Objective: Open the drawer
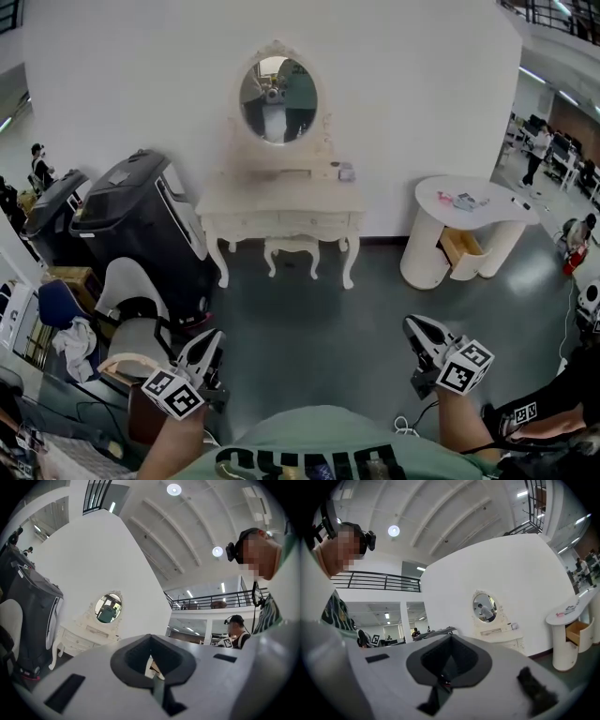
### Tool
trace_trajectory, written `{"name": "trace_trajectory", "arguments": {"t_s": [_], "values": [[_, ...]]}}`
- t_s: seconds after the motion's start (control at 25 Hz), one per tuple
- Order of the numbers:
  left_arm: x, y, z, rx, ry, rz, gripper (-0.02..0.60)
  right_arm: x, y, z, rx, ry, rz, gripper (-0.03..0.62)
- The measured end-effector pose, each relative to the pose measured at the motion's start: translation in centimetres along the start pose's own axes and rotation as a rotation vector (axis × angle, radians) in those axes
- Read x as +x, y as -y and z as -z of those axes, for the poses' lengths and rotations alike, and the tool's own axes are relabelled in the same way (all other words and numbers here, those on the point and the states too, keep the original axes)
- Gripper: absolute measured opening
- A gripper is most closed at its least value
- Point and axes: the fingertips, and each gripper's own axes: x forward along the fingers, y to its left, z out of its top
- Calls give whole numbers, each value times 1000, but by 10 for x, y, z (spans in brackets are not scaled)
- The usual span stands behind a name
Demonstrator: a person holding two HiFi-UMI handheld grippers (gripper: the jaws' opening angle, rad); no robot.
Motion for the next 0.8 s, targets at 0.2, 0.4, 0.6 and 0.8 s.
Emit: {"name": "trace_trajectory", "arguments": {"t_s": [0.2,0.4,0.6,0.8], "values": [[20,28,13,9,-22,-32,8,-8,25,-4,6,-18,-61,11],[21,43,26,21,-42,-75,8,-5,38,10,8,-52,-127,11],[10,30,29,10,-41,-111,8,16,30,23,9,-75,-181,12],[8,-12,25,-13,-26,-76,8,53,13,31,-29,-93,-172,12]]}}
